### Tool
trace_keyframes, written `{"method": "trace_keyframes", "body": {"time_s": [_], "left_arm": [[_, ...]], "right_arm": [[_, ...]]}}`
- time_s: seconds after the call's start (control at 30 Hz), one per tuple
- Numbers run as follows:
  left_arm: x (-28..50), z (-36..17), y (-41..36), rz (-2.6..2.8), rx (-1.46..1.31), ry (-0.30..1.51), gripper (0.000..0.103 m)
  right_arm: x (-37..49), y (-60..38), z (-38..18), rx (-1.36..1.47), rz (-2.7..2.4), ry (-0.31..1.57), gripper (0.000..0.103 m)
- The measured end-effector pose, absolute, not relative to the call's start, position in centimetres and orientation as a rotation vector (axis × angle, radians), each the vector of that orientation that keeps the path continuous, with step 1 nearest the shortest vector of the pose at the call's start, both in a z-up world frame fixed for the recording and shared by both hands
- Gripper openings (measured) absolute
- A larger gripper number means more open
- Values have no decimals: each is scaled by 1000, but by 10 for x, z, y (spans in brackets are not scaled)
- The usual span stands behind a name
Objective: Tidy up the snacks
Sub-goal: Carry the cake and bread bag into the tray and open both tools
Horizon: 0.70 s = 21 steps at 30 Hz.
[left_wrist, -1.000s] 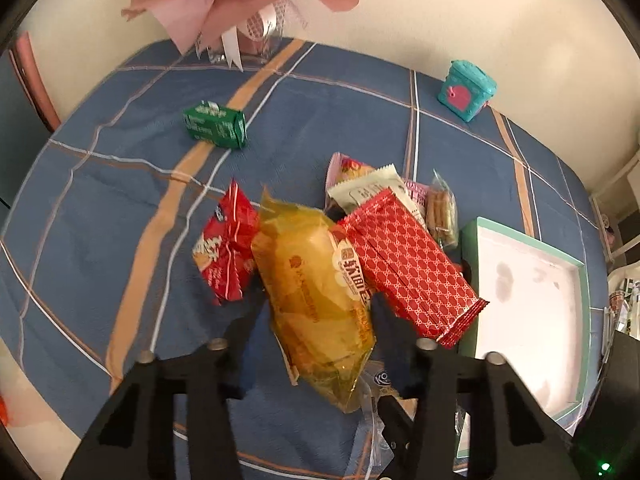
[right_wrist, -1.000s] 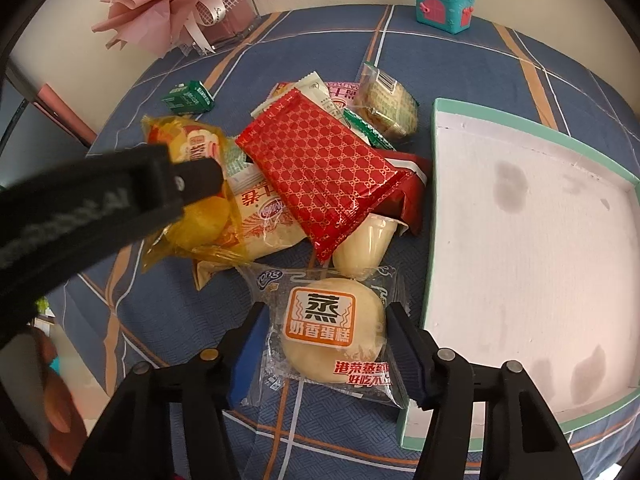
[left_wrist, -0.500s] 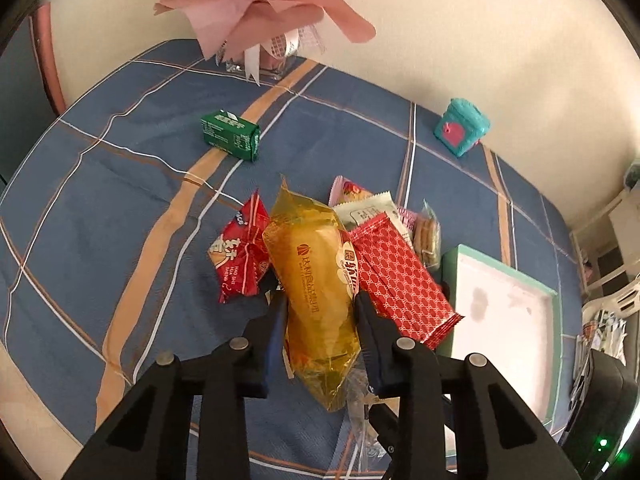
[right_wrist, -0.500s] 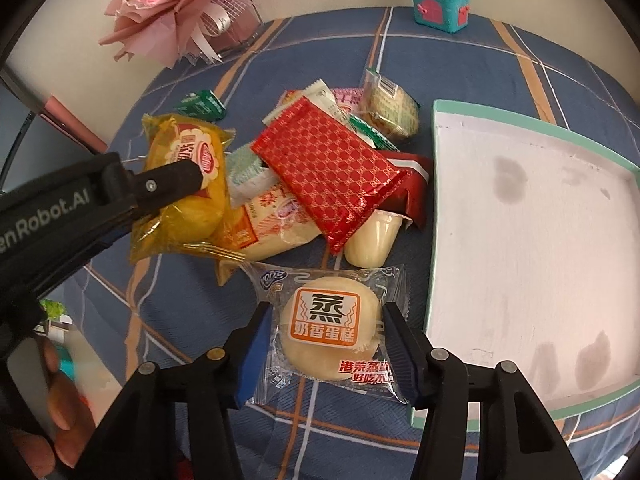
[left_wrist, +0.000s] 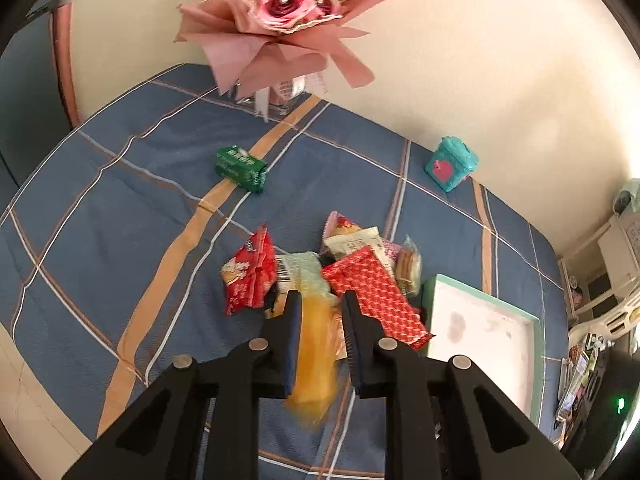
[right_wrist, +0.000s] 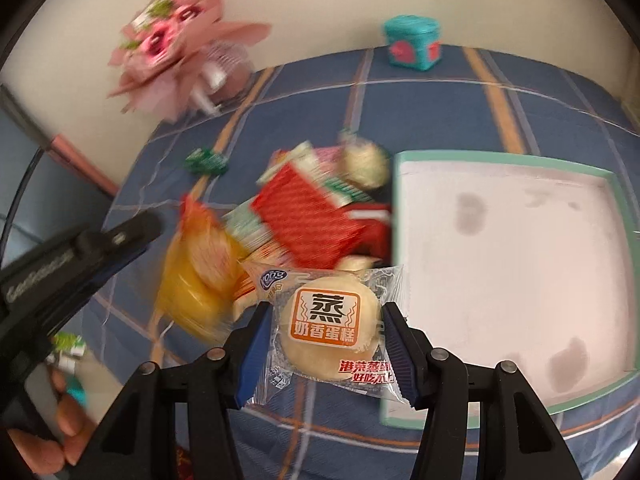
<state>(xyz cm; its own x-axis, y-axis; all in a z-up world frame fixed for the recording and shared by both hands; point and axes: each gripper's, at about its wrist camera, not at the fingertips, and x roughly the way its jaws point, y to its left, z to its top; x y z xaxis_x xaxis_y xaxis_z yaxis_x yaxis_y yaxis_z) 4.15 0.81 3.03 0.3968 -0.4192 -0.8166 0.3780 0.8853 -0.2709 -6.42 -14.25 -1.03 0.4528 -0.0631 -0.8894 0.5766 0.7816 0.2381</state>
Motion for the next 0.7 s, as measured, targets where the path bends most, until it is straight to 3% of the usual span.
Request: {"method": "trace_keyframes", "body": {"time_s": [0.3,0.47,0.7], "left_arm": [[44,8,13,-443,-17,1123,21],[42,2,34,-368,-13,1140,43],[47,-28,55,-261,0,1235,50]], "right_arm": [[-90,-178,-11,578,-565,1057,57],[-80,-157,-23,589,-469,1105,58],[-77,-135,-25,530,-434,1124,58]]}}
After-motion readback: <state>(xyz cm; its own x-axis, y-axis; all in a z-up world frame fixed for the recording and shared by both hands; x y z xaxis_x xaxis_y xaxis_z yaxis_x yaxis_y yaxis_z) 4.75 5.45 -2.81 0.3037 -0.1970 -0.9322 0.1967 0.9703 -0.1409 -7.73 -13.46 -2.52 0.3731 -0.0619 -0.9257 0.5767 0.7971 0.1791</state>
